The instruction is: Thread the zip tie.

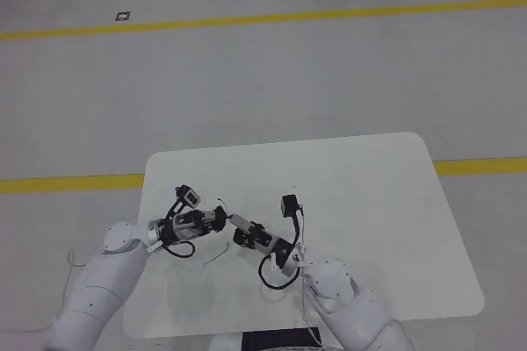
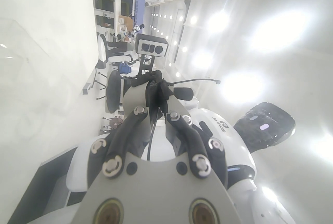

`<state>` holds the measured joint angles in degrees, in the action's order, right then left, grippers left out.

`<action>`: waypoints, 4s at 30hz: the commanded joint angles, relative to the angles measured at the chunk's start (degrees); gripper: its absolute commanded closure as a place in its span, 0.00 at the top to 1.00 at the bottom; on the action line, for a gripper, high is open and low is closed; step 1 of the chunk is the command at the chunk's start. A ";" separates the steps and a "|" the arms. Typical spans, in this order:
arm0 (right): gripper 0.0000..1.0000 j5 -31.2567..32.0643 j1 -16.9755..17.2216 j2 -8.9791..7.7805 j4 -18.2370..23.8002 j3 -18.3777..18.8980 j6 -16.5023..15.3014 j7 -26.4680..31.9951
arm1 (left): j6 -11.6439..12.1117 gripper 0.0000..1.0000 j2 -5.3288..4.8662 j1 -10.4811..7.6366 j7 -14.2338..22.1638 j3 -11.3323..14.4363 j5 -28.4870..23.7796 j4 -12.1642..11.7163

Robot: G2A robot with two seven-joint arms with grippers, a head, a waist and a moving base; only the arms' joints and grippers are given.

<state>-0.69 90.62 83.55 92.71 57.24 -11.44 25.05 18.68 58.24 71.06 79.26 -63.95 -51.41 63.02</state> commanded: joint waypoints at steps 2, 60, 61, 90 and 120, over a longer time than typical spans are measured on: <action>1.00 0.29 0.05 0.00 0.06 -0.02 0.02 -0.15 | -0.15 0.00 -0.01 0.05 -0.07 -0.02 -0.26 0.07; 0.37 -32.52 -4.55 -0.31 -9.58 -0.92 1.95 8.65 | -2.82 0.00 0.15 1.51 -2.34 1.12 -5.98 2.57; 0.36 -32.54 -4.56 -0.34 -9.57 -0.94 1.86 8.48 | -2.82 0.00 0.15 1.51 -2.34 1.12 -5.98 2.57; 0.16 -34.21 -5.61 -0.56 -10.78 -2.59 1.04 7.35 | -2.82 0.00 0.15 1.51 -2.34 1.12 -5.98 2.57; 0.01 -34.88 -6.37 -0.65 -11.47 -3.78 -0.38 5.94 | -2.82 0.00 0.15 1.51 -2.34 1.12 -5.98 2.57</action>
<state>-35.57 84.24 82.91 81.24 53.45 -11.78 31.03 15.86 58.38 72.57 76.91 -62.83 -57.40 65.59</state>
